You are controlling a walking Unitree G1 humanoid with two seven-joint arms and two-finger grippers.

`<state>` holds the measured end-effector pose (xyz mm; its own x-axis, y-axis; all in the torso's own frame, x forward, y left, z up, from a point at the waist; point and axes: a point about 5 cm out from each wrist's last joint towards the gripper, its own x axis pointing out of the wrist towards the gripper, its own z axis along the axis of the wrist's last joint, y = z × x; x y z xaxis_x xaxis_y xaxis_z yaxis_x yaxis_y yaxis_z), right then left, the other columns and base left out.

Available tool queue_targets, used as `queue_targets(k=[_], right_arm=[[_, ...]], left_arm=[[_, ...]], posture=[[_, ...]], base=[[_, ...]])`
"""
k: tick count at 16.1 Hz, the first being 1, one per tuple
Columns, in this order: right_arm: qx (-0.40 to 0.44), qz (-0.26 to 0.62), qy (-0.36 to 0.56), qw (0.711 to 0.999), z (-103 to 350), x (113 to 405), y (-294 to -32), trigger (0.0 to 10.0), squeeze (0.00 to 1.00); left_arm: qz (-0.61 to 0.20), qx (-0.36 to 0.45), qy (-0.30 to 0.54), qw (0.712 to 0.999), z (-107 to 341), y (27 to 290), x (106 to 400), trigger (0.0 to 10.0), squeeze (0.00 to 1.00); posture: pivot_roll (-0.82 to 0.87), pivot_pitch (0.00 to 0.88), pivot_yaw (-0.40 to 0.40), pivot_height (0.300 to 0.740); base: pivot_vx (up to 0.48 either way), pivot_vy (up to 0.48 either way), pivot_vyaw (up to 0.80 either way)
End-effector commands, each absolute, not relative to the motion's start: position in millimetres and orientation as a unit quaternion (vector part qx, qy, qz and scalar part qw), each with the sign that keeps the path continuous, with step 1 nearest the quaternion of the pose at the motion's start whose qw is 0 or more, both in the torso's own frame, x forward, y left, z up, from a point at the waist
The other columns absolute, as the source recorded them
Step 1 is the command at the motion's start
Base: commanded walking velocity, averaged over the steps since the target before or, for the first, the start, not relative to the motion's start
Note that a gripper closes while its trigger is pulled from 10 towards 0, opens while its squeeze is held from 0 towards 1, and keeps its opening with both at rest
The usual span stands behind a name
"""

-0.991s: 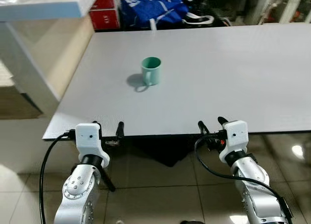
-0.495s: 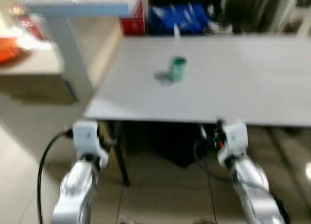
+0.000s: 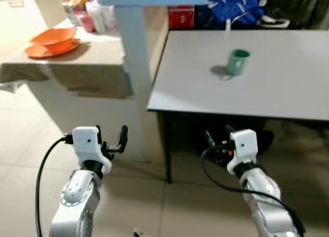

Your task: Setting the table

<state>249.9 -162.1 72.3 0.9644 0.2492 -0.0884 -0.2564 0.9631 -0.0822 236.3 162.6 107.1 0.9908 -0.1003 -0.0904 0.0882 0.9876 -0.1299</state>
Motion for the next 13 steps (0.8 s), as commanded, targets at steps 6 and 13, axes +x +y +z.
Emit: queue_targets(k=[6,13], right_arm=[[-0.050,0.128,0.030,0.990,78.0,252.7,-160.3,10.0,0.00],[-0.048,0.138,0.038,0.989,72.6,250.0,-156.2,10.0,0.00]], left_arm=[[-0.047,-0.039,0.052,0.997,109.0,170.4,236.3,10.0,0.00],[-0.042,-0.038,0.055,0.997,108.8,174.6,234.1,10.0,0.00]], posture=[[-0.14,0.000,0.097,0.740],[-0.13,0.000,0.099,0.740]], base=[[0.000,0.480,-0.23],[0.000,0.480,-0.66]])
